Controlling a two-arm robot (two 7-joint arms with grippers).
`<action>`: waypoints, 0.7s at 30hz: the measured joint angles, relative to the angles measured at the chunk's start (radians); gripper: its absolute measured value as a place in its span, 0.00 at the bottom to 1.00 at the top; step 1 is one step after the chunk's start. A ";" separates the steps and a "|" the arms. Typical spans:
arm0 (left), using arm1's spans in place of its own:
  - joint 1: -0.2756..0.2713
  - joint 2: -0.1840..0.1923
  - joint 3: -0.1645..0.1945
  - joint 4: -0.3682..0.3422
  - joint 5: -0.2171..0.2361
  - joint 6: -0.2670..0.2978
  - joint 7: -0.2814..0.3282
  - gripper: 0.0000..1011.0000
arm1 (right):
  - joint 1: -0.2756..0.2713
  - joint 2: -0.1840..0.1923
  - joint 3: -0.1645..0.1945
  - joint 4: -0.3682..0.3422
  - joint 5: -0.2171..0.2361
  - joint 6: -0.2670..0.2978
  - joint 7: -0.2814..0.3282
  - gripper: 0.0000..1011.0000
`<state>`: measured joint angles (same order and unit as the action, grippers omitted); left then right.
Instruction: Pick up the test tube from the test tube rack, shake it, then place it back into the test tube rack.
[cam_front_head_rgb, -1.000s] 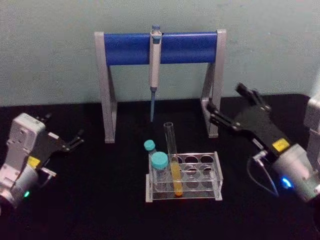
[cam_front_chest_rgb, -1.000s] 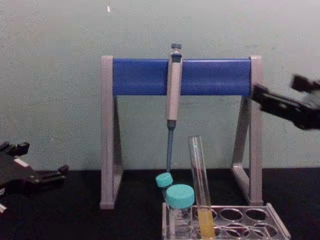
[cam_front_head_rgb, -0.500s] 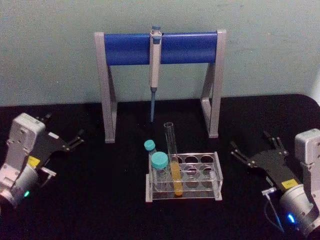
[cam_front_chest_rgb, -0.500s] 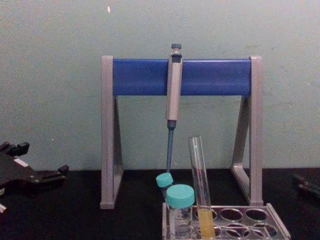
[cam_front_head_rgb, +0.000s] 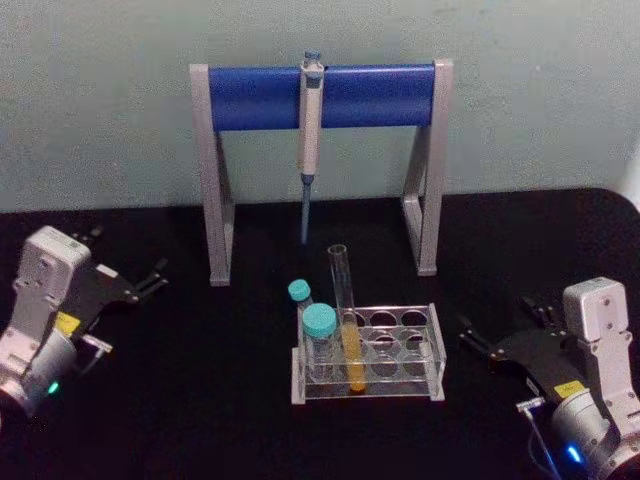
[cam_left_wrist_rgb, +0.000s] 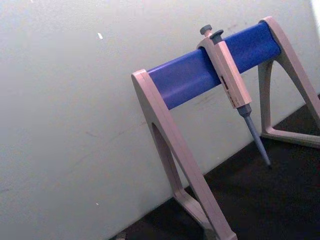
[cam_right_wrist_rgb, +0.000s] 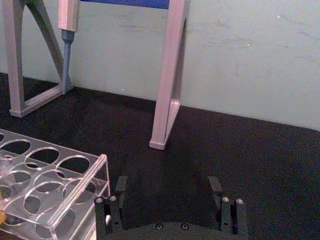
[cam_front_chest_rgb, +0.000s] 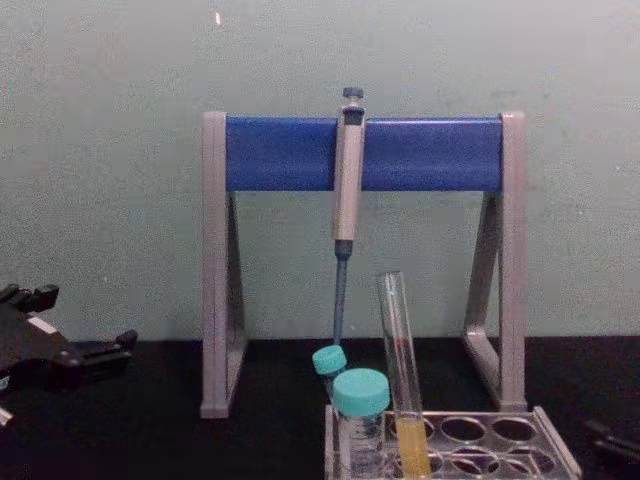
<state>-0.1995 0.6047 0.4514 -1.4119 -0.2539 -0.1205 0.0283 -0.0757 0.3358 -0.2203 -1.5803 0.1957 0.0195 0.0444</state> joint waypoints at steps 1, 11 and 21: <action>0.000 0.000 0.000 0.000 0.000 0.000 0.000 0.99 | 0.000 0.000 0.000 0.000 0.000 0.000 0.000 0.99; 0.000 0.000 0.000 0.000 0.000 0.000 0.000 0.99 | -0.002 0.002 0.000 -0.003 0.000 -0.005 -0.002 0.99; 0.000 0.000 0.000 0.000 0.000 0.000 0.000 0.99 | -0.003 0.003 0.000 -0.005 0.001 -0.009 -0.003 0.99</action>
<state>-0.1995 0.6047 0.4514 -1.4119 -0.2539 -0.1205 0.0283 -0.0787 0.3386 -0.2202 -1.5852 0.1965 0.0106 0.0413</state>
